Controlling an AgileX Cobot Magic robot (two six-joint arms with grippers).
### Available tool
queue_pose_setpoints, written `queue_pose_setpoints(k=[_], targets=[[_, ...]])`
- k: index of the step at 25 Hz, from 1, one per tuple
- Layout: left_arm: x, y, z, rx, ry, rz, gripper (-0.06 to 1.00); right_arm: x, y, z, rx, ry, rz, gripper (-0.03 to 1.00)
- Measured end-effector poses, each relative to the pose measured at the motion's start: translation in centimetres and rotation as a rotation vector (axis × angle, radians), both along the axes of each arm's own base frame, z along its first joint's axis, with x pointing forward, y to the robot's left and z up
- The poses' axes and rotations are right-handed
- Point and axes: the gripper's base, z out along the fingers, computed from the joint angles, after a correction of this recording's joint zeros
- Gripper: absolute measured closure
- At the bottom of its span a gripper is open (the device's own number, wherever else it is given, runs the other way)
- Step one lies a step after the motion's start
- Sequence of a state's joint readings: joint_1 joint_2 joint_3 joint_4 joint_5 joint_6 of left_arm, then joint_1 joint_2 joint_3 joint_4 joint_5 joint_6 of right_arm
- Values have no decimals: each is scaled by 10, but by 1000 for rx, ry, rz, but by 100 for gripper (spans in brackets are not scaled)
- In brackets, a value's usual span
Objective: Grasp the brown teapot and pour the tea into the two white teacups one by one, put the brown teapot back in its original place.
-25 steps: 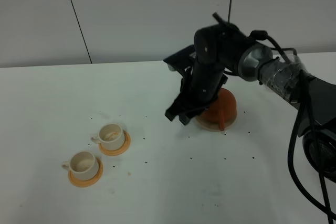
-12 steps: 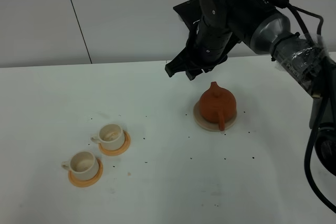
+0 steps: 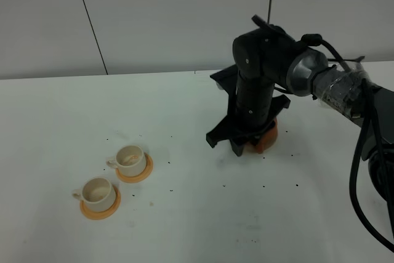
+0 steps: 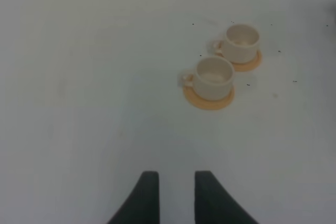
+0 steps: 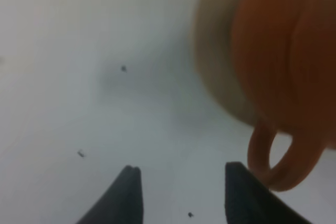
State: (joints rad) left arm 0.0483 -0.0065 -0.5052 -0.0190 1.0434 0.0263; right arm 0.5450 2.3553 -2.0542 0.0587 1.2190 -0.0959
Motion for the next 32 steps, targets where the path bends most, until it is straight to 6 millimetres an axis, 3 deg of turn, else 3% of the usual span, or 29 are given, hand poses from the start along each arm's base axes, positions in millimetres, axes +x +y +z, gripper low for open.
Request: queue_pose_setpoints(k=[28,32], targets=[[0,0,0,0,0,0,70,5,-9,-8,-65,-15,3,61],[0,0,0,0,0,0,70,2,-8,6,-29,-29,8,61]])
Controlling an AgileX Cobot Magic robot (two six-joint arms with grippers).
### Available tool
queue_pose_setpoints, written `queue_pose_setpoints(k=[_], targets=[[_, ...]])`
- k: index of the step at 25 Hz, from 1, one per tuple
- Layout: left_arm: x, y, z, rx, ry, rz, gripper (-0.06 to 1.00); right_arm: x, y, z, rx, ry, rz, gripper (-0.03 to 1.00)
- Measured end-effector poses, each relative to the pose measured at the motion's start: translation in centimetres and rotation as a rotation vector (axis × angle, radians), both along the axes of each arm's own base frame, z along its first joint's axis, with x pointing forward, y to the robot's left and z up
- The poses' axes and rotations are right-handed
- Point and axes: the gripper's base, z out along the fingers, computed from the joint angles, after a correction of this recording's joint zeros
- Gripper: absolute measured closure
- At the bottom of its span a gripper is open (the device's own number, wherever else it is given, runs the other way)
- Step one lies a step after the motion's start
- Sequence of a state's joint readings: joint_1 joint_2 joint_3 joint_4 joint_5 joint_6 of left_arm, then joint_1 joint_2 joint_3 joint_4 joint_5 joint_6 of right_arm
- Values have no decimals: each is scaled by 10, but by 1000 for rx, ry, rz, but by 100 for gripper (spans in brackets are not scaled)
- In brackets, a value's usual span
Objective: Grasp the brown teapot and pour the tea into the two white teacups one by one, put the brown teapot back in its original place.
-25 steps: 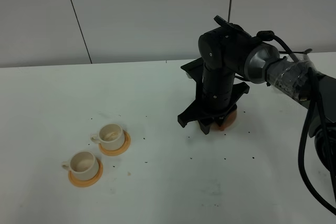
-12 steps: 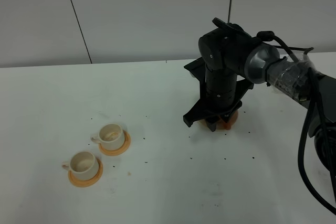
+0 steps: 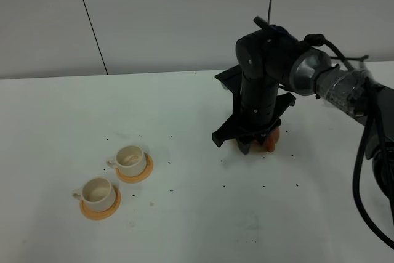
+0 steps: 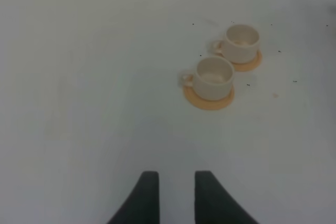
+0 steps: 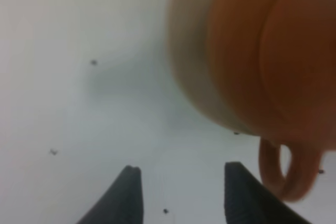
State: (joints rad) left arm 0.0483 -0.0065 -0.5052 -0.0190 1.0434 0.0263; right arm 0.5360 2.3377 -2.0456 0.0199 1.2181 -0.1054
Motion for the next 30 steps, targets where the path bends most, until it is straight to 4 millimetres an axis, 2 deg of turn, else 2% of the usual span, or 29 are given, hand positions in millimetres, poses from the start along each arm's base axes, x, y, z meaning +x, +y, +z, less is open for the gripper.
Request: queue_pose_setpoints(k=[5,8,14,19,24,30], targets=[[0,0,0,0,0,0,71,-2,-6,30,-6,-77,-7,61],[0,0,0,0,0,0,71,1,-12,34,-57,-118,-44,61],[0,0,0,0,0,0,70,6,-21,33,-91,-136,-100,61],[0,0,0,0,0,0,70,16,-35,18,-109,-109,-140,61],[0,0,0,0,0,0,71,18,-33,0,-119,-65,-142,61],[0,0,0,1,0,1,71,17,-32,-2,-112,-57,-125,61]])
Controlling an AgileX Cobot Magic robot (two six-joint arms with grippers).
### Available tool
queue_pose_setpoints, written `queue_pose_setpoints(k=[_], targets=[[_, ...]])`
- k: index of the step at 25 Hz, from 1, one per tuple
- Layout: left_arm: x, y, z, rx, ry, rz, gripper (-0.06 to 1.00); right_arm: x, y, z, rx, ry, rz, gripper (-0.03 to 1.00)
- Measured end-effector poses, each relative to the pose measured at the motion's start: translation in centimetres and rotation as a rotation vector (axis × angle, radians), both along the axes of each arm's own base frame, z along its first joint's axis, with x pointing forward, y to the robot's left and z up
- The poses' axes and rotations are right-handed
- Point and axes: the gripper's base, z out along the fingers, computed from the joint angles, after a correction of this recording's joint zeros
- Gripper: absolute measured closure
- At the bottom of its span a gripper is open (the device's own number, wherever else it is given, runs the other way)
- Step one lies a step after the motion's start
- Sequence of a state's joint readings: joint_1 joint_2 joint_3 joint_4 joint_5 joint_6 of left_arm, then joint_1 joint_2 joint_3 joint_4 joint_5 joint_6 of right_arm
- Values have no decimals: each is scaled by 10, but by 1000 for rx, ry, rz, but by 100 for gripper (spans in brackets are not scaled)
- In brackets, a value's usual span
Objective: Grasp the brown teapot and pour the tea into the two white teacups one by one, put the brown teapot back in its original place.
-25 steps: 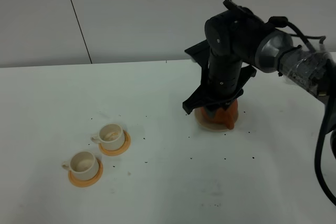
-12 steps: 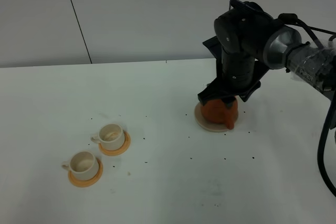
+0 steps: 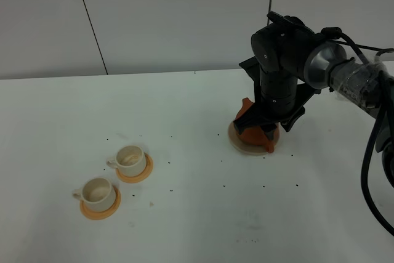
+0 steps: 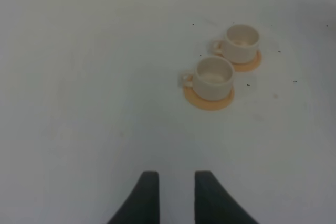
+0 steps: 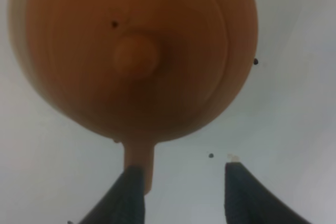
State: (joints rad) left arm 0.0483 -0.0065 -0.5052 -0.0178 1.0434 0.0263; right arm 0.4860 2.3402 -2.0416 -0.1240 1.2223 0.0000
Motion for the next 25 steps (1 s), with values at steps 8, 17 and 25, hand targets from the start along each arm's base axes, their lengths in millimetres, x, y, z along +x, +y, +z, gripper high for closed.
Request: queue_pose_setpoints(k=[8,17,25], targets=[[0,0,0,0,0,0,70,-1,1,-1,12,8,-3,58],[0,0,0,1,0,-1,71,-3,5,-3,56,35,-14,56],[0,0,0,0,0,0,70,-1,7,2,68,19,-13,56]])
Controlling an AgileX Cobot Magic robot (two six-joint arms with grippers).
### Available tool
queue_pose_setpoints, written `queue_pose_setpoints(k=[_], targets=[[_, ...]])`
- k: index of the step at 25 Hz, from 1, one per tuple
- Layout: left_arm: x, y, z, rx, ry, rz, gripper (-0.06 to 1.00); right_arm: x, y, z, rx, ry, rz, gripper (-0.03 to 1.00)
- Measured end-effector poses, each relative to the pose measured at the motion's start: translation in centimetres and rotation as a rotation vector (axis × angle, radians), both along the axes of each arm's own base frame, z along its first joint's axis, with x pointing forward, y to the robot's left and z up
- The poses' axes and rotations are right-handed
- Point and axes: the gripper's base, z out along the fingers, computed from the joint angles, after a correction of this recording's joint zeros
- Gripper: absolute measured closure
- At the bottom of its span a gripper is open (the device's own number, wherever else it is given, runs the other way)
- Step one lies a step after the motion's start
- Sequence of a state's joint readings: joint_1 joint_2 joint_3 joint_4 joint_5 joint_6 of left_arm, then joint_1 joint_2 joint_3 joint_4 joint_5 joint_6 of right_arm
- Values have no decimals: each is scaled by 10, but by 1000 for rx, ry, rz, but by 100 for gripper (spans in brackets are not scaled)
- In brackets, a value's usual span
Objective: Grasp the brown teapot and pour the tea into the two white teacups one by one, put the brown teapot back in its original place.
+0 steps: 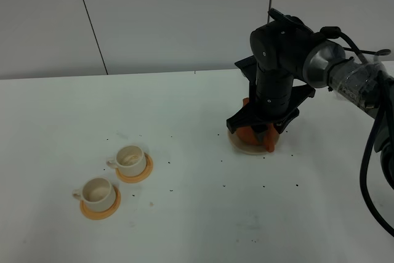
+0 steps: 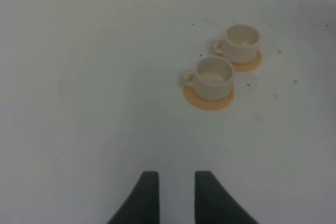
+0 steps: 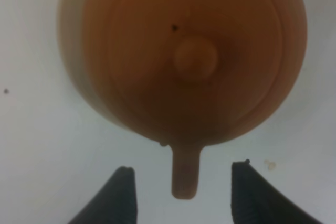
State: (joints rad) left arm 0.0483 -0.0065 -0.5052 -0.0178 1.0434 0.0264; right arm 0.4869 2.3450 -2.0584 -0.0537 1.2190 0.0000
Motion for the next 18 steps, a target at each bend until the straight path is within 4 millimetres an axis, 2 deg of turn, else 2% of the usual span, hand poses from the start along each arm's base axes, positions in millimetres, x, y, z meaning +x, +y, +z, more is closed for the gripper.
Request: queue_pose_setpoints(k=[18], targets=[[0,0,0,0,0,0,70,1,-1,-2,-6,1,0,62]])
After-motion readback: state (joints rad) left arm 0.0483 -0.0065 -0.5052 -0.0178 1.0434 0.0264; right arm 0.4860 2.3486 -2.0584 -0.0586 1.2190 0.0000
